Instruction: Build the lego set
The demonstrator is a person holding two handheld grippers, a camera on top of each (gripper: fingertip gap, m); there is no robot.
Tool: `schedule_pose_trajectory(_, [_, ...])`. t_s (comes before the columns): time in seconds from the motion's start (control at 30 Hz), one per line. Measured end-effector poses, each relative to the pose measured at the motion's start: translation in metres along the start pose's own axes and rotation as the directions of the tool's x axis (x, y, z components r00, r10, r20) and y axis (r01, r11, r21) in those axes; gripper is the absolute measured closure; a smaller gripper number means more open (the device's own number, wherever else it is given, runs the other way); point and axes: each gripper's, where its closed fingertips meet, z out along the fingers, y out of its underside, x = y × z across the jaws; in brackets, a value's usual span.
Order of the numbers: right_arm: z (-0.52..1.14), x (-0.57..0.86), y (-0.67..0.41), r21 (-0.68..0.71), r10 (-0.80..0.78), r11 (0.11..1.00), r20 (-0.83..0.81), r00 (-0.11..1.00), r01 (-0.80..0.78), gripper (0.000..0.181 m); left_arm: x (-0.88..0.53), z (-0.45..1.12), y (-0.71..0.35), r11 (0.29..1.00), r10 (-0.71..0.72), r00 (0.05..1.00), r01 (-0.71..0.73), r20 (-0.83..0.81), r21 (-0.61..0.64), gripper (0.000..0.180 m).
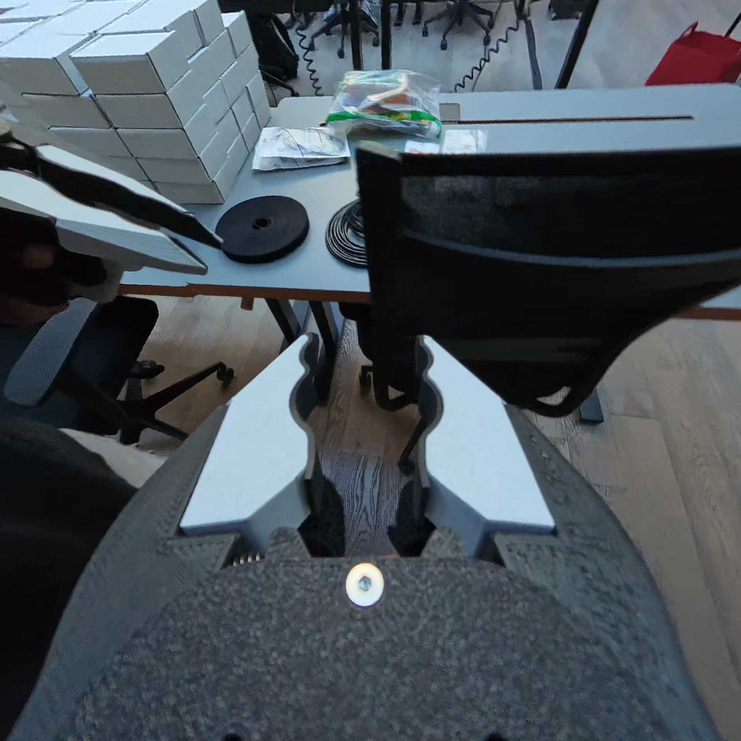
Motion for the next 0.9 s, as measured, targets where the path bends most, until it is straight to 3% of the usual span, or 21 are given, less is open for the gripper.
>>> schedule_pose_trajectory(0.17, [-0.095,0.089,0.022,0.008,0.096,0.995,-0.113,0.989,-0.096,0.131,0.101,0.102,-0.067,0.988,0.152,0.977,-0.152,-0.150,0.009,0.153])
schedule_pose_trajectory(0.5, [-0.227,0.271,0.078,0.148,0.327,0.945,-0.420,0.846,-0.292,0.132,0.229,0.274,-0.155,0.955,0.274,0.860,-0.294,-0.430,0.020,0.154])
schedule_pose_trajectory(0.77, [-0.234,0.429,0.086,0.154,0.285,0.958,-0.529,0.799,-0.240,0.134,0.268,0.443,-0.224,0.944,0.299,0.787,-0.327,-0.540,0.046,0.154])
schedule_pose_trajectory(0.9, [-0.219,0.526,0.071,0.110,0.303,0.951,-0.500,0.811,-0.288,0.132,0.254,0.533,-0.289,0.951,0.291,0.815,-0.303,-0.501,0.061,0.155])
